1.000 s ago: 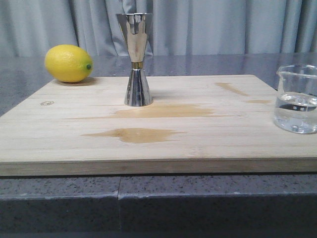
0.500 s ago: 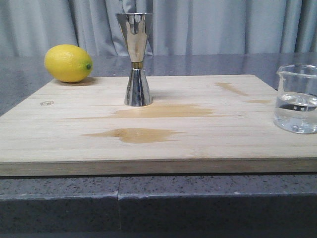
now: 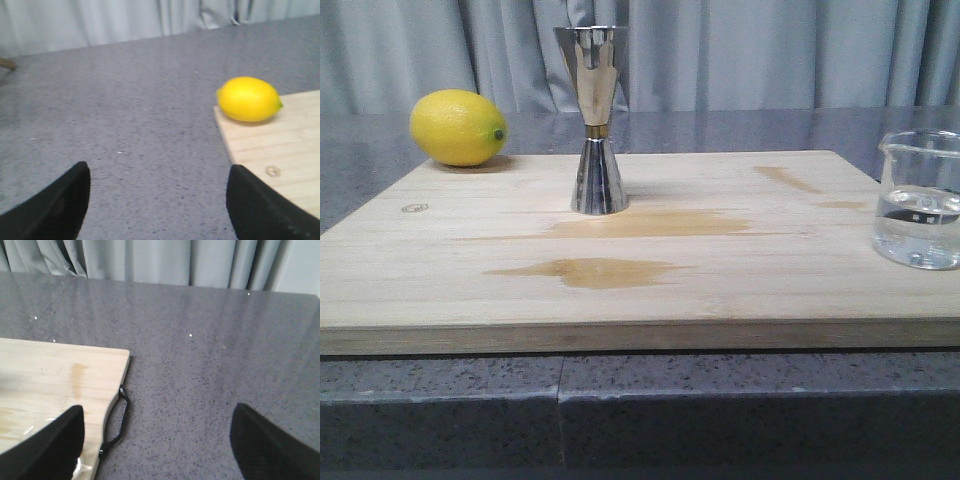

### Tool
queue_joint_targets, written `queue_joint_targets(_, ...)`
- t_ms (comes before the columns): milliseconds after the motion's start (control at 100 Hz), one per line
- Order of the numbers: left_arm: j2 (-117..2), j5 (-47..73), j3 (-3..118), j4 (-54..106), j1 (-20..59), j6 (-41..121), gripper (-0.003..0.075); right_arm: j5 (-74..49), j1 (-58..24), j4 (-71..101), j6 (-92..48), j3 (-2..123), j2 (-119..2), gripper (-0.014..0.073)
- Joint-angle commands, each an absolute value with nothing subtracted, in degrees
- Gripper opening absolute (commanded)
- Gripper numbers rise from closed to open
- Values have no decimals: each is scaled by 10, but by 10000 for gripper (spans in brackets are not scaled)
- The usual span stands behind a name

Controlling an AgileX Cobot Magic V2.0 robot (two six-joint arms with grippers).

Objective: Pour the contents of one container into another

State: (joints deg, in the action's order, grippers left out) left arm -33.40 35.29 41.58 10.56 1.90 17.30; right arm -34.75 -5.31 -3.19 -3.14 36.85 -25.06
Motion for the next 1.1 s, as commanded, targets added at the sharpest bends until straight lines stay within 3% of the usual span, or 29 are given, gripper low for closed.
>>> queue_joint_targets(0, -376, 322, 437, 201, 39, 269, 512, -316, -49, -34, -34, 390, -275, 523)
queue_joint_targets(560, -623, 403, 437, 690, 78, 868, 512, -288, -49, -34, -34, 390, -301, 522)
queue_joint_targets(1090, -833, 636, 443, 958, 60, 1209, 512, -288, -49, -34, -34, 390, -301, 522)
